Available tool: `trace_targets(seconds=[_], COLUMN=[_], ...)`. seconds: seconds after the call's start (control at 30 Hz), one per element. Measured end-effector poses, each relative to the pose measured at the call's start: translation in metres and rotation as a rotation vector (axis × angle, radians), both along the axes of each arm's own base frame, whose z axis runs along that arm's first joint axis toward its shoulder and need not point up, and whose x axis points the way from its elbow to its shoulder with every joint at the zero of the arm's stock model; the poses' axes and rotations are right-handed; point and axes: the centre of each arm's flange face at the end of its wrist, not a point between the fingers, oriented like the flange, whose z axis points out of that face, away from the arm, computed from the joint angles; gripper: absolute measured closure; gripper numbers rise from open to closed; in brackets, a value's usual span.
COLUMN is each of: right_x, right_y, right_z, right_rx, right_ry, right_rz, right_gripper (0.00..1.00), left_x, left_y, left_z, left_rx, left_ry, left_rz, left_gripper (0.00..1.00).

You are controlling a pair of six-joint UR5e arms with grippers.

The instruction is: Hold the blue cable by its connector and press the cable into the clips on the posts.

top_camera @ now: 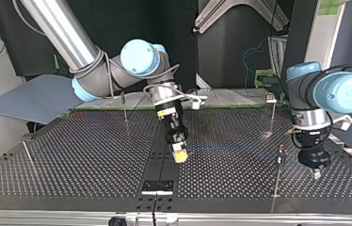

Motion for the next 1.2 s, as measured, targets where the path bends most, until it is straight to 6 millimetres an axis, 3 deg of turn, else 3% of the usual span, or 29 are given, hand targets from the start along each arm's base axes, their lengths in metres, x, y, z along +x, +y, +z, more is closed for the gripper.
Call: trace_targets(seconds=[0.33,0.63,0.93,0.97,1.0,1.07,1.1,1.17,1.2], right_x=[-0.012,-0.007,0.001,0.001,0.001,0.003,0.003,0.004,0.005], right_y=[-0.032,-0.053,-0.057,-0.057,-0.056,-0.054,-0.053,-0.051,-0.05], right_z=[0.014,0.001,-0.006,-0.006,-0.006,-0.007,-0.007,-0.008,-0.008], right_rx=[-0.02,-0.008,0.005,0.006,0.008,0.011,0.012,0.015,0.016], right_ry=[-0.023,-0.01,0.017,0.019,0.021,0.025,0.026,0.029,0.031], right_rz=[-0.039,-0.035,-0.005,-0.004,-0.002,0.002,0.004,0.007,0.008], right_gripper=[1.0,1.0,1.0,1.0,1.0,1.0,1.0,1.0,1.0], left_x=[0.015,0.029,0.032,0.032,0.032,0.033,0.034,0.034,0.034], left_y=[0.007,0.008,0.01,0.01,0.009,0.009,0.008,0.008,0.007], left_z=[-0.002,-0.012,-0.01,-0.01,-0.01,-0.009,-0.008,-0.008,-0.008], left_rx=[-0.005,-0.015,-0.023,-0.023,-0.023,-0.023,-0.024,-0.024,-0.024], left_ry=[0.002,0.012,-0.006,-0.009,-0.014,-0.023,-0.027,-0.029,-0.03], left_rz=[-0.022,-0.051,-0.061,-0.065,-0.071,-0.079,-0.083,-0.087,-0.091], left_gripper=[1.0,1.0,1.0,0.89,0.89,0.65,0.65,0.53,0.53])
